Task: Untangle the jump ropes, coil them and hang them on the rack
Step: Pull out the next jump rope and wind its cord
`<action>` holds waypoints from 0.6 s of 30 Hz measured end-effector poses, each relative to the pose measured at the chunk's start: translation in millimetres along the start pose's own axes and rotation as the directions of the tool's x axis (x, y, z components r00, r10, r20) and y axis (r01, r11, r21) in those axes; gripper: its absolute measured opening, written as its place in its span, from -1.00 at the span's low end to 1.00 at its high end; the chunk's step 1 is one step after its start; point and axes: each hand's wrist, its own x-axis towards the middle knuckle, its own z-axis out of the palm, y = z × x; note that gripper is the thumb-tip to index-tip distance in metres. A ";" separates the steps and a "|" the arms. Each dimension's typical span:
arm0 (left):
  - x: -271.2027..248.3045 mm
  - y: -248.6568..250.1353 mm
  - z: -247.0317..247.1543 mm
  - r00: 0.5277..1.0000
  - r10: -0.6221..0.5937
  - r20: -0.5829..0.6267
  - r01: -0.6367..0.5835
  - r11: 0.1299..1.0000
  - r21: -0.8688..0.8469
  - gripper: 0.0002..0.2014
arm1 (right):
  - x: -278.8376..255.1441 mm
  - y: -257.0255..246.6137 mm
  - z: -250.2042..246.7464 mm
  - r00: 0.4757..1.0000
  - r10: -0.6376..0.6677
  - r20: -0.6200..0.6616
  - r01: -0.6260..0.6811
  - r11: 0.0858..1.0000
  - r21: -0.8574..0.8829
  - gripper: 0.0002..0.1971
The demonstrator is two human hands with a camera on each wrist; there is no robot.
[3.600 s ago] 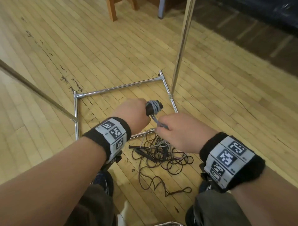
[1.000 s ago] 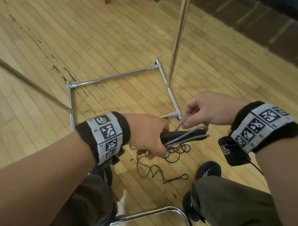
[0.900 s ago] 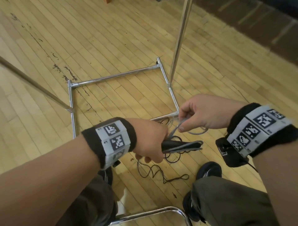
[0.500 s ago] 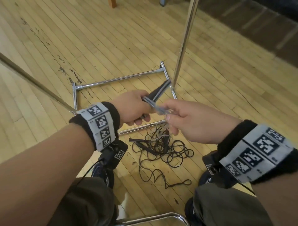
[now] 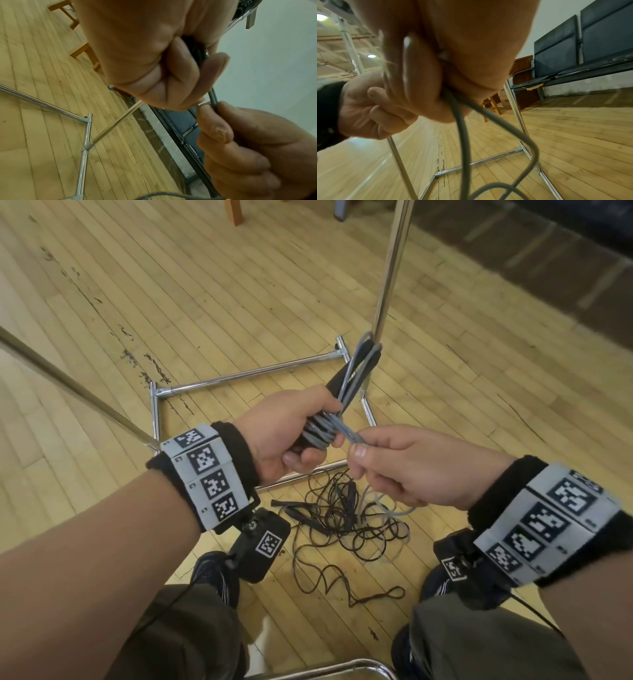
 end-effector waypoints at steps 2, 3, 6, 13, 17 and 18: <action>-1.5 2.9 -0.7 0.998 0.019 0.064 -0.018 1.000 -0.021 -0.76 | -1.8 0.9 -8.0 1.000 0.021 0.007 -0.021 1.000 -0.001 -0.64; -2.9 4.1 -0.9 0.994 0.029 0.104 -0.026 0.999 -0.025 -0.76 | -2.7 1.8 -11.8 1.000 0.030 0.008 -0.030 0.999 -0.012 -0.63; -5.4 6.0 -0.1 0.961 0.051 0.273 -0.065 0.997 0.039 -0.81 | -4.7 4.3 -20.5 0.999 0.043 0.029 -0.043 0.999 -0.005 -0.67; -14.4 -4.8 15.2 0.881 -0.372 0.291 -0.021 0.584 0.811 -0.79 | -0.8 8.0 -24.5 0.997 0.069 -0.029 -0.075 0.921 -0.381 -0.86; -9.6 -17.5 27.9 0.906 -0.403 0.129 -0.010 0.286 0.958 -0.78 | 0.4 -0.3 -10.8 0.995 0.078 -0.060 -0.097 0.870 -0.484 -0.86; -8.2 -21.5 30.0 0.907 -0.412 0.088 0.023 0.257 0.966 -0.75 | -0.9 -4.9 -5.9 0.995 0.075 -0.065 -0.098 0.853 -0.512 -0.88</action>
